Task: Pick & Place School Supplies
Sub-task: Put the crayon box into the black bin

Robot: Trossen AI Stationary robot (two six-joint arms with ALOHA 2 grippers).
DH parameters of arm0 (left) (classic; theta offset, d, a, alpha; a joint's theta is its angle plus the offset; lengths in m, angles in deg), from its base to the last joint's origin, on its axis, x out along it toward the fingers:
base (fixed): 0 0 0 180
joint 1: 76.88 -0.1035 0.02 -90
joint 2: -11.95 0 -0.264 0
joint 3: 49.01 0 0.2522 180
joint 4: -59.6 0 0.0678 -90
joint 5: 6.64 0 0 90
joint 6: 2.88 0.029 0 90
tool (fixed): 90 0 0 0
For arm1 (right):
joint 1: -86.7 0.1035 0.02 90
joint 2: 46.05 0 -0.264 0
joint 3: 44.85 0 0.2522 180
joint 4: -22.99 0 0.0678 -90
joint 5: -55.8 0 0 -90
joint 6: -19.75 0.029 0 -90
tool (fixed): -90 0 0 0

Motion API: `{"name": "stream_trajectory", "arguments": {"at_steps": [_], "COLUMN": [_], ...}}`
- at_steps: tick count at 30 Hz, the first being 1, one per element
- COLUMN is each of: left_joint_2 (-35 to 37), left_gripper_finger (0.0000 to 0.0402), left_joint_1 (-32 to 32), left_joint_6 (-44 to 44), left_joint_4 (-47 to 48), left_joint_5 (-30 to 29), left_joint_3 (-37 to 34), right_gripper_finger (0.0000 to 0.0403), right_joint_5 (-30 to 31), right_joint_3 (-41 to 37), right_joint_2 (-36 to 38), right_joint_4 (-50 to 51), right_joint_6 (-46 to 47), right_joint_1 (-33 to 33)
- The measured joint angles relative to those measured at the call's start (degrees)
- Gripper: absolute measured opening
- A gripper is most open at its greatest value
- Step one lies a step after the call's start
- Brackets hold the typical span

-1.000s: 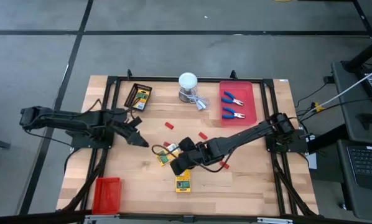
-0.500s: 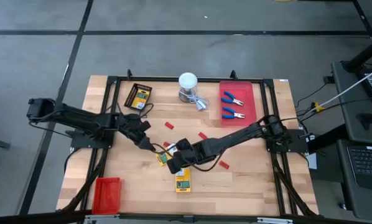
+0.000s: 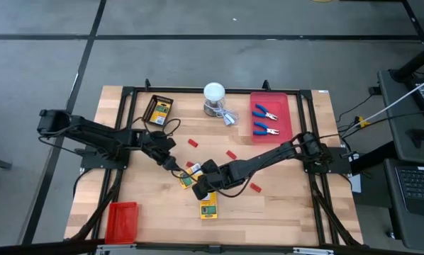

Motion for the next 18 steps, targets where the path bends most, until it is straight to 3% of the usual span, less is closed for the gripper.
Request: {"name": "stream_trajectory", "arguments": {"at_steps": [5,18], "left_joint_2": [-2.3,-12.4], "left_gripper_finger": [0.0221,0.0221], "left_joint_1": [0.0,0.0], "left_joint_6": [0.0,2.1], "left_joint_4": [0.0,-0.5], "left_joint_5": [0.0,0.8], "left_joint_3": [1.2,5.3], "right_gripper_finger": [0.0001,0.0000], "right_joint_5": [-1.3,0.1], "right_joint_3": [-5.9,-7.2], "right_joint_2": [0.0,0.0], "right_joint_4": [-8.9,-11.8], "right_joint_6": [0.4,-1.9], "right_joint_1": [-0.2,-1.8]}}
